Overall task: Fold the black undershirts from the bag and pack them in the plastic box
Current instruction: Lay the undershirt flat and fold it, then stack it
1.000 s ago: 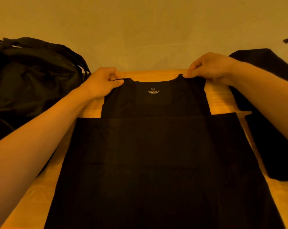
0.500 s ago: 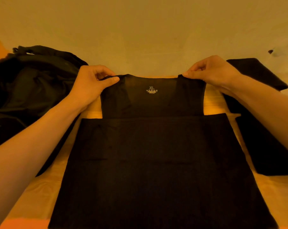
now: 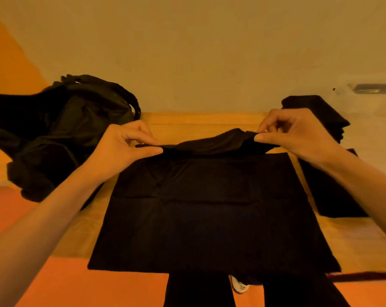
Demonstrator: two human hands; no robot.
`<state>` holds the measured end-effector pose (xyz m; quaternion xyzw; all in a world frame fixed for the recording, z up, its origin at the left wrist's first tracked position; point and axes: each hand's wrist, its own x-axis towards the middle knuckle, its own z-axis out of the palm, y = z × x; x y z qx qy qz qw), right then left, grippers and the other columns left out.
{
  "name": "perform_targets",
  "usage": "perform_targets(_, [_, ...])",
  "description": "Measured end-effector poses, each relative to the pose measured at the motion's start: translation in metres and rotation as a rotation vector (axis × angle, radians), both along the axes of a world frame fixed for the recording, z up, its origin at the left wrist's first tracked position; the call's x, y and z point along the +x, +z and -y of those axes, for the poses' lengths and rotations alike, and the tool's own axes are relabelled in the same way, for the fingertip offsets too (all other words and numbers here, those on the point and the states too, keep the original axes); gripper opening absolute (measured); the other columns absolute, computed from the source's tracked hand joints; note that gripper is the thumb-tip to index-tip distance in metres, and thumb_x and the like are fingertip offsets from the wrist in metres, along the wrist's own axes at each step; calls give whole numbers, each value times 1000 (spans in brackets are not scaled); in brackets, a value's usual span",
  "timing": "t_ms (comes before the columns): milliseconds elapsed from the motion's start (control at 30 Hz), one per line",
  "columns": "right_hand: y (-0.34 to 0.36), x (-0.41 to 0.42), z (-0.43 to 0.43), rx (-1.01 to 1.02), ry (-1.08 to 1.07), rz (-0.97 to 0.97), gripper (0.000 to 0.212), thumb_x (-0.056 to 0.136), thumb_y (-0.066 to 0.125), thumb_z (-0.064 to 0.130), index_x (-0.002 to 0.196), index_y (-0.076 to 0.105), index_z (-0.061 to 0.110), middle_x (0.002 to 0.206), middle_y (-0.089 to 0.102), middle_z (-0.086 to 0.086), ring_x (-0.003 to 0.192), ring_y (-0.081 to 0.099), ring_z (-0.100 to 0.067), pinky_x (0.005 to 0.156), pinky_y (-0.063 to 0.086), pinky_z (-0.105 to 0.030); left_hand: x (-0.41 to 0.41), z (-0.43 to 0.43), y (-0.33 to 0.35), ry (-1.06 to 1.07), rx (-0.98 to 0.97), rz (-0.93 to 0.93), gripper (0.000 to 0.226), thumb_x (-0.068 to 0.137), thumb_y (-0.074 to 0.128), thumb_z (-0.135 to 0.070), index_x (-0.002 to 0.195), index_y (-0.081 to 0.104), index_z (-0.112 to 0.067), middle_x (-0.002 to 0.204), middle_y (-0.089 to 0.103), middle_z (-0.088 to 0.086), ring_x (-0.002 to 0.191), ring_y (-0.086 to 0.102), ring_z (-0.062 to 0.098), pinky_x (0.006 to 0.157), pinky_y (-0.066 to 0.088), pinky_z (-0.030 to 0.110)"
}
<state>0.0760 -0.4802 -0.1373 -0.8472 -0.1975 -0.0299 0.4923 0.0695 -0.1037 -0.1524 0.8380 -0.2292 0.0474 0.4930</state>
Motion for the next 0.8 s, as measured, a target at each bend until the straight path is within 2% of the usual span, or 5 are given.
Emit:
perform_targets(200, [-30, -46, 4, -251, 103, 67, 16, 75, 81, 34, 87, 74, 27, 79, 64, 7, 78, 65, -16, 77, 53, -21, -37, -11, -20, -49, 153, -97, 18, 75, 82, -16, 93, 82, -19, 95, 72, -4, 94, 69, 13, 92, 53, 23])
perform_targets(500, [-53, -67, 3, -521, 238, 53, 30, 78, 65, 58, 95, 74, 36, 78, 58, 17, 88, 56, -9, 80, 48, -37, -53, -22, -45, -112, 400, -37, 16, 81, 78, -39, 92, 82, -29, 108, 70, -19, 106, 65, 7, 99, 51, 36])
perform_targets(667, [-50, -78, 3, -622, 48, 336, 43, 96, 49, 60, 105, 75, 28, 76, 60, 15, 78, 53, -6, 73, 43, -29, -58, 1, -33, 140, 148, 46, 22, 91, 64, -35, 89, 79, -19, 103, 71, -9, 103, 66, 12, 96, 49, 30])
perform_targets(733, [-48, -73, -16, -662, -133, 351, 47, 102, 40, 53, 117, 72, 22, 98, 68, 4, 96, 61, -18, 86, 46, -35, -51, 30, -31, 269, 286, 96, 23, 99, 58, -30, 114, 73, -20, 126, 65, -4, 120, 59, 12, 104, 45, 28])
perform_targets(800, [-51, -61, -46, -806, -194, 158, 66, 100, 26, 58, 148, 48, 19, 146, 52, -5, 137, 45, -29, 113, 37, -43, -39, 58, -36, 196, 585, -52, 54, 105, 40, -47, 155, 37, -26, 164, 28, -2, 152, 24, 17, 121, 22, 31])
